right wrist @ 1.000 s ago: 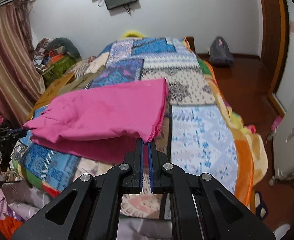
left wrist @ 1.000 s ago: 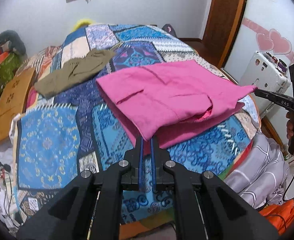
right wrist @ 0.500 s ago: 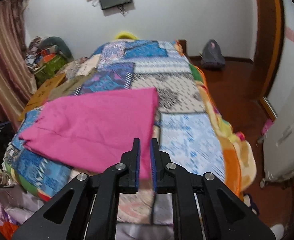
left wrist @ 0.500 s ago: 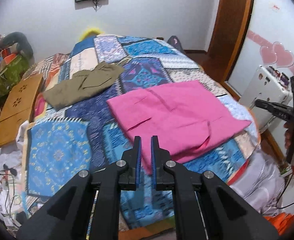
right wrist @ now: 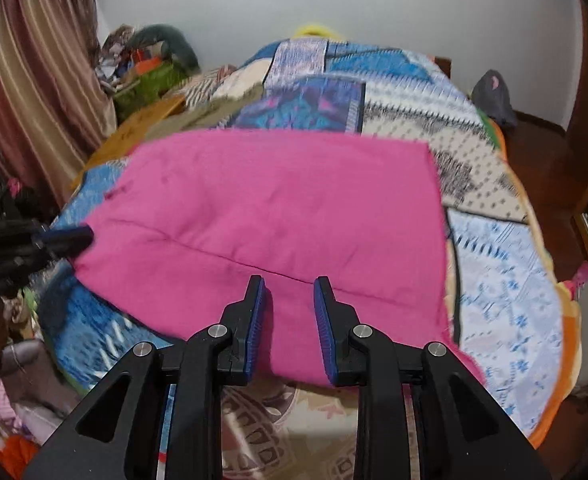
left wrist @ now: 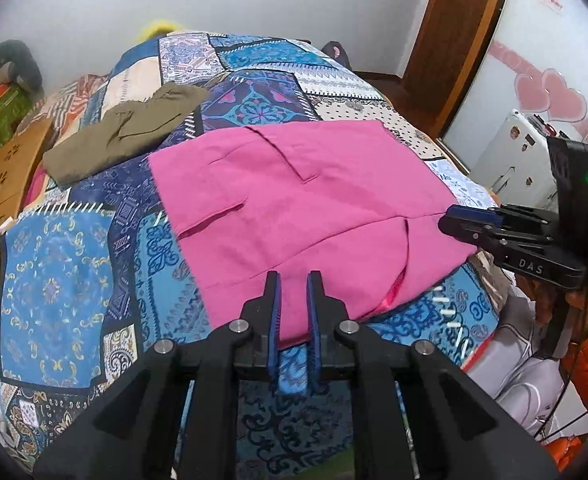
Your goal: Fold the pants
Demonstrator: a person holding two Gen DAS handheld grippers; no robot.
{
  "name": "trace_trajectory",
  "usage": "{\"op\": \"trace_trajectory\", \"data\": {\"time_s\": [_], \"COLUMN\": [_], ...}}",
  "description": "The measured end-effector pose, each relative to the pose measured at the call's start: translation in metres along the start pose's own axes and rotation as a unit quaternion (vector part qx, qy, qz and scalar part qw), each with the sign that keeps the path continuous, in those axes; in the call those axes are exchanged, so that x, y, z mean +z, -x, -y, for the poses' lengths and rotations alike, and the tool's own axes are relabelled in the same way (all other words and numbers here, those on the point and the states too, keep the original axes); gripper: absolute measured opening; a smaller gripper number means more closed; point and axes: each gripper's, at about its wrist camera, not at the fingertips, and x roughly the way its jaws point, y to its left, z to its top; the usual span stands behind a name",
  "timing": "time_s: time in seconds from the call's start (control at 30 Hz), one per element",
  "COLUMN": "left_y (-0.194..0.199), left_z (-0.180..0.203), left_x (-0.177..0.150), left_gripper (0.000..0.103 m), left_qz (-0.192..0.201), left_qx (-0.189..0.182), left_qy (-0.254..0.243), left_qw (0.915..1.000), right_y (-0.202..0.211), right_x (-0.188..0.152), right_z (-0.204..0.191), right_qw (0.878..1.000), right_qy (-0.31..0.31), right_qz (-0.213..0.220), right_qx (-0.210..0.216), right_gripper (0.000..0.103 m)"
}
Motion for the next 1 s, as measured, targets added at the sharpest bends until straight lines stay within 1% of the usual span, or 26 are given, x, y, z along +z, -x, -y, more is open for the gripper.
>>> {"op": "trace_trajectory", "data": {"time_s": [0.07, 0.1, 0.2, 0.27, 0.37, 0.43, 0.5, 0.6, 0.67, 0.77, 0.87, 0.93, 1.0], "left_y": [0.002, 0.003, 0.008, 0.015, 0.026, 0.030, 0.029, 0.020, 0.008, -0.015, -0.039, -0.051, -0.065], "left_z": [-0.005, -0.006, -0.011, -0.015, -0.028, -0.038, -0.049, -0.067, -0.079, -0.095, -0.108, -0.113, -0.117], "left_x": [-0.004, -0.005, -0.001, 0.007, 0.025, 0.037, 0.050, 0.068, 0.079, 0.090, 0.096, 0.098, 0.100], "left_gripper": [0.020, 0.022, 0.023, 0.023, 0.023, 0.023, 0.023, 0.024, 0.025, 0.028, 0.029, 0.031, 0.039], "left_qz": [0.002, 0.001, -0.003, 0.008, 0.029, 0.041, 0.047, 0.046, 0.040, 0.023, 0.002, -0.010, -0.021], "left_qx": [-0.003, -0.005, -0.005, 0.013, 0.028, 0.043, 0.058, 0.070, 0.069, 0.072, 0.068, 0.058, 0.057], "left_qy": [0.001, 0.000, 0.001, 0.000, 0.006, 0.011, 0.019, 0.033, 0.047, 0.063, 0.077, 0.084, 0.090], "left_qw": [1.0000, 1.0000, 1.0000, 0.9999, 0.9992, 0.9982, 0.9970, 0.9959, 0.9958, 0.9952, 0.9948, 0.9947, 0.9941], "right_y": [0.003, 0.004, 0.008, 0.008, 0.012, 0.017, 0.021, 0.022, 0.018, 0.006, -0.009, -0.018, -0.030], "right_x": [0.000, -0.001, -0.002, -0.001, 0.006, 0.015, 0.025, 0.042, 0.053, 0.067, 0.079, 0.086, 0.095], "right_z": [0.003, 0.006, 0.014, 0.019, 0.031, 0.038, 0.044, 0.051, 0.054, 0.062, 0.073, 0.080, 0.089], "right_qw": [1.000, 1.000, 0.999, 0.999, 0.997, 0.997, 0.997, 0.997, 0.996, 0.996, 0.995, 0.995, 0.995], "right_qy": [-0.004, -0.003, 0.005, 0.009, 0.012, 0.014, 0.010, 0.005, 0.004, -0.001, -0.005, -0.009, -0.014], "right_qz": [-0.004, -0.006, -0.014, -0.023, -0.034, -0.026, -0.015, 0.004, 0.011, 0.017, 0.014, 0.013, 0.011], "right_qx": [-0.001, -0.008, -0.030, -0.047, -0.068, -0.078, -0.077, -0.080, -0.084, -0.087, -0.094, -0.098, -0.103], "right_gripper": [0.026, 0.026, 0.026, 0.026, 0.026, 0.026, 0.026, 0.026, 0.027, 0.033, 0.038, 0.043, 0.044]}}
